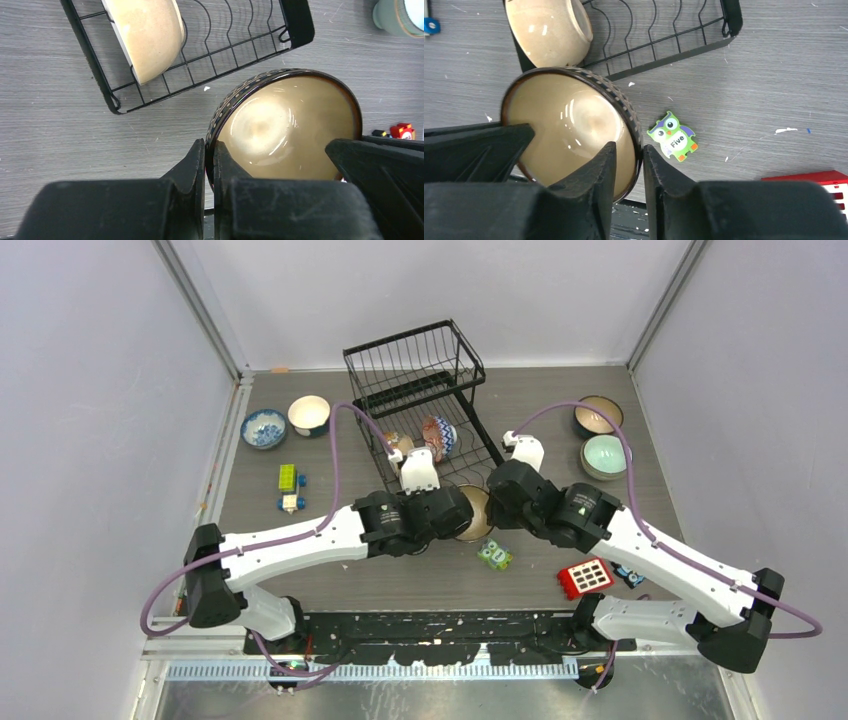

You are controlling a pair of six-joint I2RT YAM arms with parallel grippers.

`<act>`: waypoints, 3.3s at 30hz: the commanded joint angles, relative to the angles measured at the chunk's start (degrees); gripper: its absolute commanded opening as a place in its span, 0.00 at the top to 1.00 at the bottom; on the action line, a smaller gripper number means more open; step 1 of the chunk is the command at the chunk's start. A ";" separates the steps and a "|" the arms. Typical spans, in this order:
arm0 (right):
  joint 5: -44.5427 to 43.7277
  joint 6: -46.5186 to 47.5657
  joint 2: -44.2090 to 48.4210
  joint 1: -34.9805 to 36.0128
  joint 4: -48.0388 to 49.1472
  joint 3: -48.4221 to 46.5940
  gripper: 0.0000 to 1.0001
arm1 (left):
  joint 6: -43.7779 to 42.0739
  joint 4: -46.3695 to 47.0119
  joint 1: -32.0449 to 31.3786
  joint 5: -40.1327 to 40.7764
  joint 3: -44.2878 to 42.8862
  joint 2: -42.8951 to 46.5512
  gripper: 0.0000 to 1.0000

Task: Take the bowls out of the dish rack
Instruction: Place the bowl with the bowl.

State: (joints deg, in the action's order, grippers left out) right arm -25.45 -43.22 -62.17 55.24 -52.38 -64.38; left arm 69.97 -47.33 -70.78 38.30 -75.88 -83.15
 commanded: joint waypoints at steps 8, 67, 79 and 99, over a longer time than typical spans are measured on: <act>-0.11 3.54 -2.49 -0.05 0.48 -5.80 0.54 | -1.20 6.72 0.93 -0.86 1.26 3.87 1.00; 2.69 7.91 -13.94 -46.70 4.71 -22.15 0.99 | -16.19 14.53 2.76 0.07 22.39 35.80 0.03; 3.41 4.11 -26.18 -64.71 16.74 -24.29 0.99 | -14.08 15.39 2.80 -1.03 32.96 45.14 0.05; 12.70 3.32 -39.56 -72.20 30.51 -23.89 0.99 | -13.90 18.23 2.76 -2.03 34.29 39.10 0.06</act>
State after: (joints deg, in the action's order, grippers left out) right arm -14.52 -37.91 -102.83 -16.99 -31.00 -86.76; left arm 55.31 -32.67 -68.12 35.33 -41.30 -43.55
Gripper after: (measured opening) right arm 0.059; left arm 0.939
